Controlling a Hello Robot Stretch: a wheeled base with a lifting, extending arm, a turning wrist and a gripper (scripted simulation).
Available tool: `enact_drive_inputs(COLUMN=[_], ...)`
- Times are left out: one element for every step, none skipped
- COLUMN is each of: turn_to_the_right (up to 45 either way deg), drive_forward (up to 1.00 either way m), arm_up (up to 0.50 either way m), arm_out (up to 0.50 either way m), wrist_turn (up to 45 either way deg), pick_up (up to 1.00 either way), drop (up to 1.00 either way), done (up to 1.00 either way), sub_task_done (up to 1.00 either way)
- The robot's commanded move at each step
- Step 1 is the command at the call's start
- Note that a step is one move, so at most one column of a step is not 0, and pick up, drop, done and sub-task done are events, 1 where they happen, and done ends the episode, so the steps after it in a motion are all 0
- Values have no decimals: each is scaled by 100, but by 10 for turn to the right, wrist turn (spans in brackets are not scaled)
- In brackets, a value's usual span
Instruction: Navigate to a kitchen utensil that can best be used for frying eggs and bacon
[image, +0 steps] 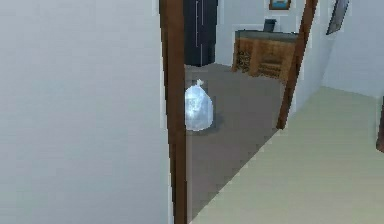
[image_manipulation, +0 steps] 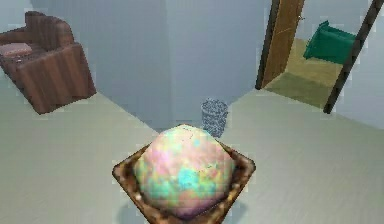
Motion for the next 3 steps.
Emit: enact_drive_inputs(turn_to_the_right=[270,0,-450], drive_forward=[0,95,0], arm_up=[0,0,0], arm_out=[0,0,0], wrist_turn=[0,0,0], pick_up=[0,0,0], drop=[0,0,0], done=[0,0,0], sub_task_done=[0,0,0])
